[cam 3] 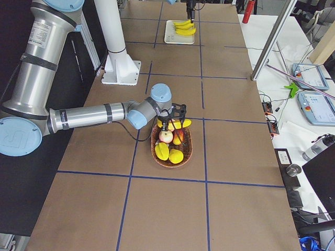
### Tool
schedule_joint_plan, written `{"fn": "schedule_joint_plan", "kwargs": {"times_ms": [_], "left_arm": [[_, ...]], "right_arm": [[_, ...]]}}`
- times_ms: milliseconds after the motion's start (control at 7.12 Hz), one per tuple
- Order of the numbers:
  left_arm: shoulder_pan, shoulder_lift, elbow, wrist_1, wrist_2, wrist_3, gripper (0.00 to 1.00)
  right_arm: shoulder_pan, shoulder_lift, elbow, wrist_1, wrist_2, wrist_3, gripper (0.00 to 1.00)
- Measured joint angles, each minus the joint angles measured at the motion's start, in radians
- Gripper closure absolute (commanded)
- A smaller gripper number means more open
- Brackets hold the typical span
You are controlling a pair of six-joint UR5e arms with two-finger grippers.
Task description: Transfer all bananas from basket to plate
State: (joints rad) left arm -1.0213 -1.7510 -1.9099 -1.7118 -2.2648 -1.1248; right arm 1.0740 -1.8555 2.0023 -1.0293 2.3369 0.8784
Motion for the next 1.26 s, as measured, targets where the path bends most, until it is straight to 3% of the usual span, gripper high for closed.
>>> {"fn": "schedule_joint_plan", "kwargs": {"times_ms": [422, 843, 1265], "left_arm": [[0.098, -0.122, -0.003, 0.003, 0.003, -0.198, 0.00], [0.171, -0.249, 0.002, -0.003, 0.004, -0.393, 0.00], [0.217, -0.363, 0.022, -0.042, 0.006, -0.546, 0.00]], "right_arm": [[-0.065, 0.285, 0.002, -0.164, 0.034, 0.003, 1.00], [-0.191, 0.569, -0.067, -0.197, -0.029, 0.047, 1.00], [-0.346, 0.775, -0.148, -0.198, -0.201, 0.177, 1.00]]}}
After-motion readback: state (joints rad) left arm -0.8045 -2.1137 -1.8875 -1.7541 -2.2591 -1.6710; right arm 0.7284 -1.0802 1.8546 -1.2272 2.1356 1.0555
